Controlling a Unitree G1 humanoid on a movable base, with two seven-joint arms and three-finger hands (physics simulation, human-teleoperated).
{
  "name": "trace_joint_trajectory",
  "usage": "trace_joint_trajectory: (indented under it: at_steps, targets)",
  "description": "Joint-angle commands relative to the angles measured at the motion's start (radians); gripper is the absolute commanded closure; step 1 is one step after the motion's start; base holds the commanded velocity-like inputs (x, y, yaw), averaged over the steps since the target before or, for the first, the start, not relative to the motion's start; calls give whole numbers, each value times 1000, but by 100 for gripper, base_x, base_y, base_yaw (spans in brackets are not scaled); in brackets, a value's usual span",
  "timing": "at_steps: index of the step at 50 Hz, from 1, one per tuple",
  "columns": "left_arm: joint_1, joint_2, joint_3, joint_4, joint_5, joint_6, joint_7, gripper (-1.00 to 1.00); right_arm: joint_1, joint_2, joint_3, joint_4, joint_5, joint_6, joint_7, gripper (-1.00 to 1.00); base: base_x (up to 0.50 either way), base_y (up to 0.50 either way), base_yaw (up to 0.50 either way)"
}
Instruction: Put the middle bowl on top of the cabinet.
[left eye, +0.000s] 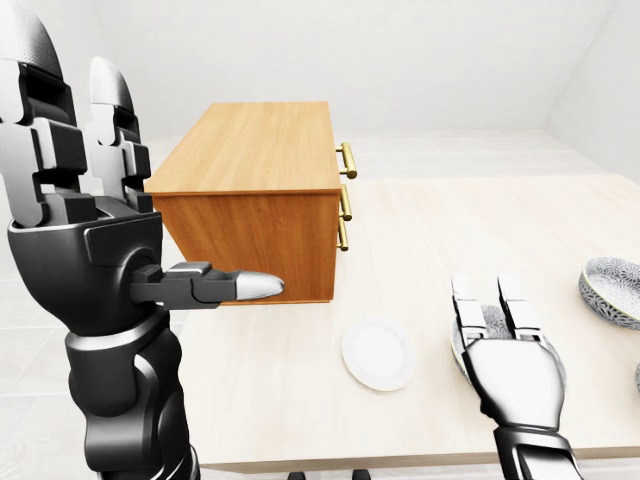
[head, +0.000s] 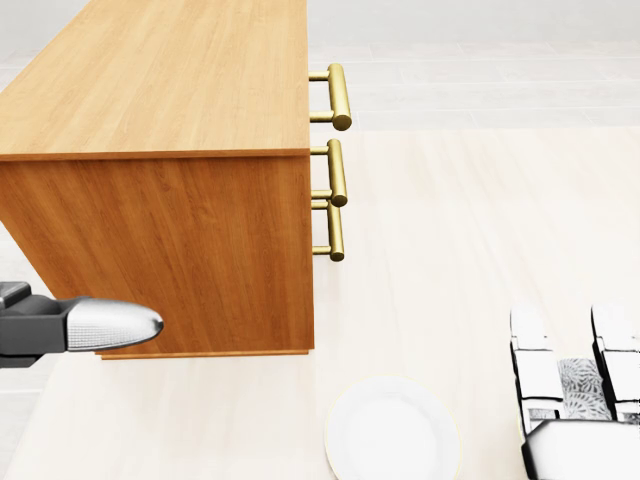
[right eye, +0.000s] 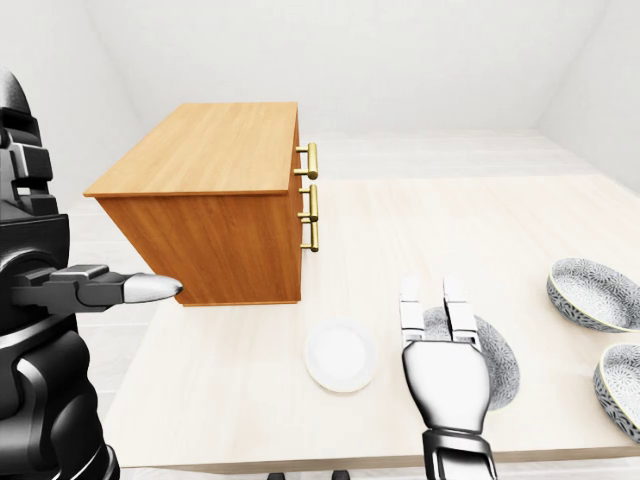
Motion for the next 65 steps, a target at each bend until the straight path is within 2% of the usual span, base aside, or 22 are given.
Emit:
trace_joint_trajectory:
  at_steps: [1,7,10,16,17,19,27,37,58,65]
  targets:
    - [-34,0,-1,17,12,0,15,-100,20,-31,45,100,-16,0,-48,-100,0,0,0]
    - [-33,0,-1,25,12,0,12,-100,27,-53,40,102,-5,0,-53,-100,0,0,0]
    - [-32,-1,0,23,11,0,12,-100,43,-55,21,89,66,0,-55,-100,0,0,0]
    - [-32,-1,0,22,13,0,12,-100,66,-46,-4,104,122,0,-83,-100,0,0,0]
    - [-31,-1,-1,24,14,0,11,-100,74,-42,-20,103,185,0,-86,-100,0,0,0]
    - [-32,-1,-1,22,14,0,11,-100,86,-43,-39,91,212,0,-85,-100,0,0,0]
    - [-28,-1,-2,20,16,0,11,-100,98,-13,-89,120,192,0,-118,-100,0,0,0]
    - [-24,-2,1,10,18,0,11,-100,73,16,-91,161,108,0,-136,-100,0,0,0]
    - [-30,-2,-2,16,21,0,11,-100,38,-29,-81,303,75,0,-192,-100,0,0,0]
    - [-30,-1,-4,21,24,0,8,-100,58,-37,-134,333,108,0,-223,-100,0,0,0]
